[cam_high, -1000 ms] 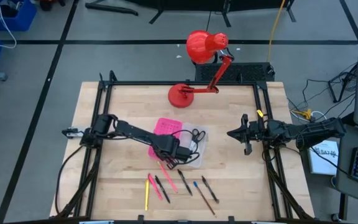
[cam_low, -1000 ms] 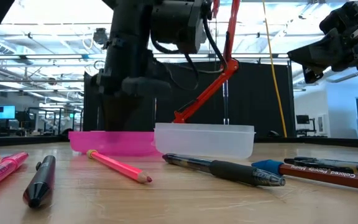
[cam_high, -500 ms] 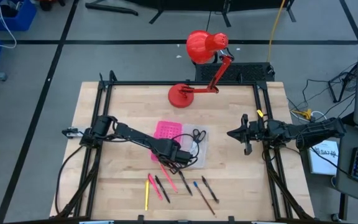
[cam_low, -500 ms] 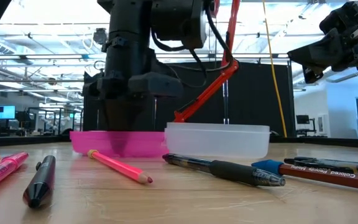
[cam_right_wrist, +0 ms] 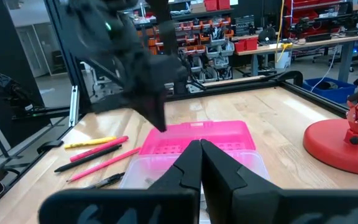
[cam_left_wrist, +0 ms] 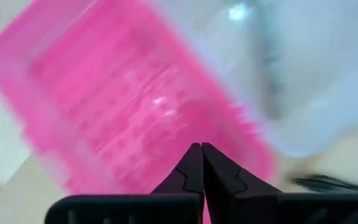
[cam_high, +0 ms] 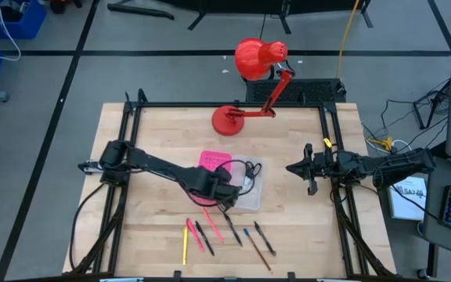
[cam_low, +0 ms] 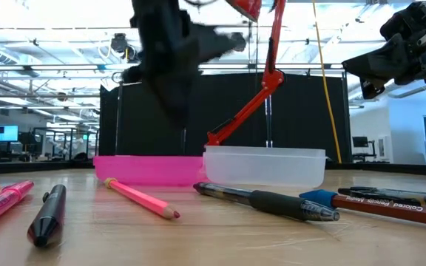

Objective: Pick & place school supplies into a supply box
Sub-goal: Adjust the pink supply box

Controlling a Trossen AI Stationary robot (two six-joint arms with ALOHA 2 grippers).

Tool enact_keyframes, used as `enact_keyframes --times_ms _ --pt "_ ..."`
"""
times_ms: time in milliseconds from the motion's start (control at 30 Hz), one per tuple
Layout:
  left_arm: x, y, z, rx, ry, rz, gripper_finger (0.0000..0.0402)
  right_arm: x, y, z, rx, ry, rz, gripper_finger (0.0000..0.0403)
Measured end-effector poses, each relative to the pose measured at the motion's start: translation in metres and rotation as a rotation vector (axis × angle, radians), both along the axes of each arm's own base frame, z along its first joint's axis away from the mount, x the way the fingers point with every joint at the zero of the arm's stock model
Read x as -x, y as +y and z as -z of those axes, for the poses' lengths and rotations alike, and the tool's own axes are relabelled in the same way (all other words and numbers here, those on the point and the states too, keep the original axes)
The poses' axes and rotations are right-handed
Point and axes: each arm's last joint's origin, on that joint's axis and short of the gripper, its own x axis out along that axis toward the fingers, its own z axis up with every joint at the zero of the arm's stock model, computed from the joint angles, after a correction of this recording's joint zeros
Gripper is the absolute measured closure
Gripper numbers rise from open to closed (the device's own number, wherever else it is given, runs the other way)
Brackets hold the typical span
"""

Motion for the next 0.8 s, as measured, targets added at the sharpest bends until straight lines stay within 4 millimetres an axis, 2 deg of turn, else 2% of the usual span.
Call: enact_keyframes --times_ms 133,233,400,567,800 --pt "-0.015 -0.025 -0.006 0.0 -0.184 0.218 0.0399 0.0 0.0 0.0 0.0 0.0 0.0 0.0403" --pt "-0.025 -0.041 -0.004 -0.003 -0.289 0.299 0.0399 0.0 0.0 0.0 0.0 0.0 0.0 0.0403" --pt "-0.033 -0.059 0.004 -0.024 -0.373 0.319 0.04 0.0 0.0 0.0 -0.001 -0.006 0.002 0.0403" --pt "-0.042 -0.07 0.032 -0.007 -0.385 0.294 0.04 0.0 0.0 -0.002 -0.002 -0.021 0.002 0.0403" --pt "-0.061 -0.081 0.051 0.025 -0.379 0.308 0.04 0.0 0.0 -0.002 -0.003 -0.02 0.002 0.0403"
